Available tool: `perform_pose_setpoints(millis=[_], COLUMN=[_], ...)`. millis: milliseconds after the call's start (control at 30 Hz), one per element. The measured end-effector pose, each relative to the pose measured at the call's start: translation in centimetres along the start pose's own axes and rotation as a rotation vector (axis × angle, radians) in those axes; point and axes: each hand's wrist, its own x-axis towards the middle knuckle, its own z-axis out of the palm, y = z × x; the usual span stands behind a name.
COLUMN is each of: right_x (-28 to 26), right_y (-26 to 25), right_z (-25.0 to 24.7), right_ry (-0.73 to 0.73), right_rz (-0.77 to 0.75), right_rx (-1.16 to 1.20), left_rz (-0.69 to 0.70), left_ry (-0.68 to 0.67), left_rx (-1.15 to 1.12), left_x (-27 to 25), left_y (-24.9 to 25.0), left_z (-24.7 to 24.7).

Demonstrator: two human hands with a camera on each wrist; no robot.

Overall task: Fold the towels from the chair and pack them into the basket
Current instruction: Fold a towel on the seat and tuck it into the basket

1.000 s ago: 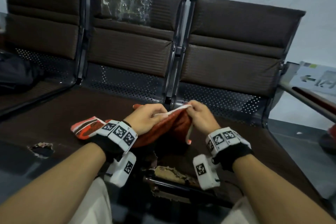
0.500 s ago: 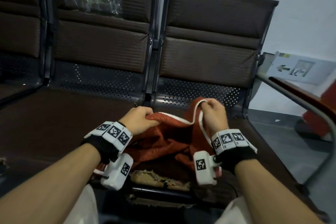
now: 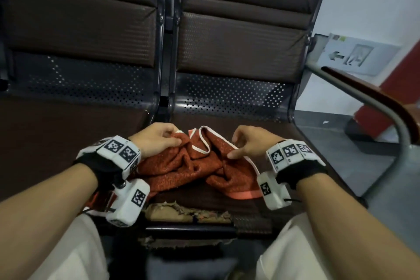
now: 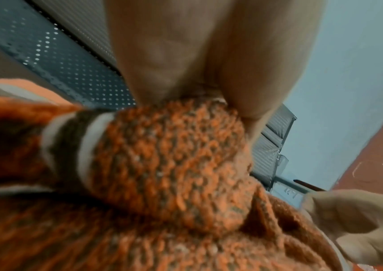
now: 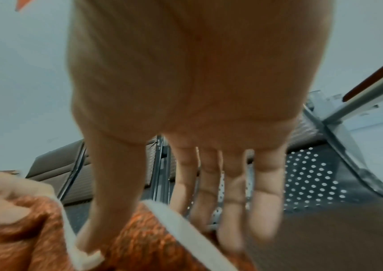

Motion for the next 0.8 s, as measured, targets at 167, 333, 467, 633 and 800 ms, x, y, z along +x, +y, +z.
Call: perform_pose_setpoints(millis=[167,333,467,633,800], right_x=[-1.6,-1.7,-1.3,-0.4,0.7], right_y=[1.1,1.2,0.9,-0.6,-4.1], right_z=[0.6,2.1,2.4,0.7,0.8], right_ry=[-0.265,-0.237,-0.093,0.329,0.5], right_rz=[0.16,0.167,0.188,0.009,-0.219], right_rx=[-0.161,-0.244,-0.207,0.249,0.592], left_rz=[0.092,0.075,0.07,0.215,0.358], left_ry=[0.093,0.204,0.187,0.301,0.289], left_rx=[0.191,0.422,0.479,0.419,0.149], left_x=[0.4,0.7,0.6,0.3,0.2], left_y=[-0.5,-0.5,0.1,1.4,2.8], left_z=[0.0,0.5,1.1,1.4,1.4])
